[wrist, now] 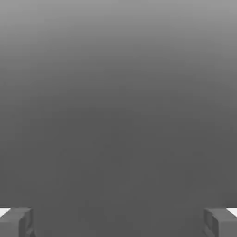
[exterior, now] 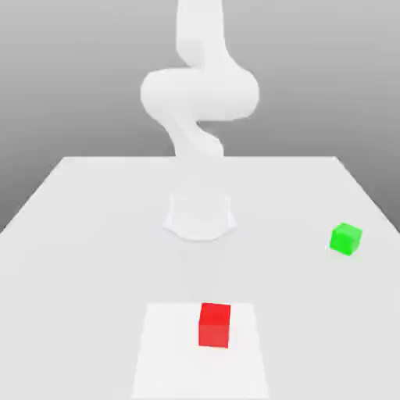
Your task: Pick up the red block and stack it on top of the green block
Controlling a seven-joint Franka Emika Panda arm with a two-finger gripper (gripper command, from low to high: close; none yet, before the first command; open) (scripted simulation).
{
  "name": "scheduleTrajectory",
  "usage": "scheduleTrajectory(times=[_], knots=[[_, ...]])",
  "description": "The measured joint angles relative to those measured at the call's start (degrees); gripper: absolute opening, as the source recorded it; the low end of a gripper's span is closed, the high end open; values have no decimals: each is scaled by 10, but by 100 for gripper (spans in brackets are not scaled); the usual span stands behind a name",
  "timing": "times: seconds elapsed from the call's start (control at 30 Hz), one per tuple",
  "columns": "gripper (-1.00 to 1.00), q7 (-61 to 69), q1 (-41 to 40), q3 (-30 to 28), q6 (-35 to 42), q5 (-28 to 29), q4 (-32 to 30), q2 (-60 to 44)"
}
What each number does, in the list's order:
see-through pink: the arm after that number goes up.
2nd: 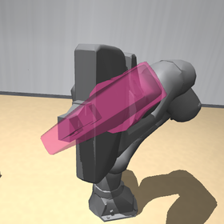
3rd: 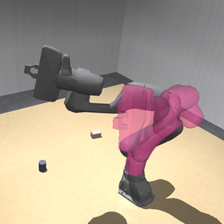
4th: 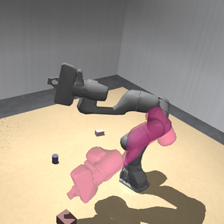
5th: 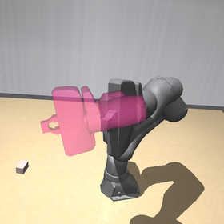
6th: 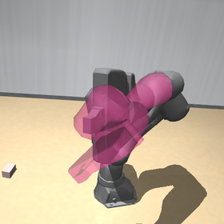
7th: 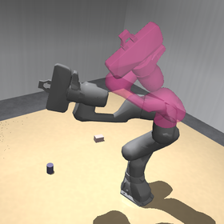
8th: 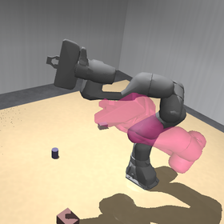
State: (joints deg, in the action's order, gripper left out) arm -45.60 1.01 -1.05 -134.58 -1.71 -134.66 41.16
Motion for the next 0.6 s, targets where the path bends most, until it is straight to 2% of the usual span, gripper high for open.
scheduleTrajectory(times=[0.37, 0.5, 0.6], knots=[[0, -9, 36, -7, -141, -58, -140, -243], [0, -35, 36, 3, -193, -47, -191, -326], [0, -74, 32, 8, -232, -11, -229, -385]])
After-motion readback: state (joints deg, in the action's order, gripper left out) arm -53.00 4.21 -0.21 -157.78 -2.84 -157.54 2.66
